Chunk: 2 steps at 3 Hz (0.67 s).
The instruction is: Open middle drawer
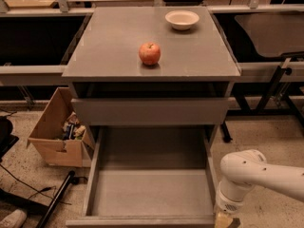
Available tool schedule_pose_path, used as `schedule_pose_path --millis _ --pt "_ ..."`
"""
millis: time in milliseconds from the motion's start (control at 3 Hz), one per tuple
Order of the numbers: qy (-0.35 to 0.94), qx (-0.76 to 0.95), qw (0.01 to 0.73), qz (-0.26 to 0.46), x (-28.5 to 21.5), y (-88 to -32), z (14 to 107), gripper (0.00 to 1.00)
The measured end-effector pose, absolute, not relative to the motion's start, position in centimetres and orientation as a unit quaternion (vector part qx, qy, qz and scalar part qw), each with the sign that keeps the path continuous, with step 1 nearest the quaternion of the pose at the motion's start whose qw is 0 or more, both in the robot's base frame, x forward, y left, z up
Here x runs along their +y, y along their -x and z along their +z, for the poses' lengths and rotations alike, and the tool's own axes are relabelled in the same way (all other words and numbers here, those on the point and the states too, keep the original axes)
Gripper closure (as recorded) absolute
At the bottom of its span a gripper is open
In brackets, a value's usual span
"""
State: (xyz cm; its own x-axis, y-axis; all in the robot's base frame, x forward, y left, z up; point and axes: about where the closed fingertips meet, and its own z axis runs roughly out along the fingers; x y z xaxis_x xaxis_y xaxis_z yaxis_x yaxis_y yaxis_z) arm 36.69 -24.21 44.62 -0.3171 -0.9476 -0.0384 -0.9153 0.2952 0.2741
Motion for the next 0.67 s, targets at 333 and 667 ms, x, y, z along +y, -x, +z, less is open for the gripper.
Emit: schedule_pose_path --millis 333,667 --pt "-0.583 -0.791 0.104 -0.152 -23.13 -31.59 45.74 1.00" --pt "-0.583 -0.791 0.104 -0.152 -23.12 -31.68 45.73 0.85"
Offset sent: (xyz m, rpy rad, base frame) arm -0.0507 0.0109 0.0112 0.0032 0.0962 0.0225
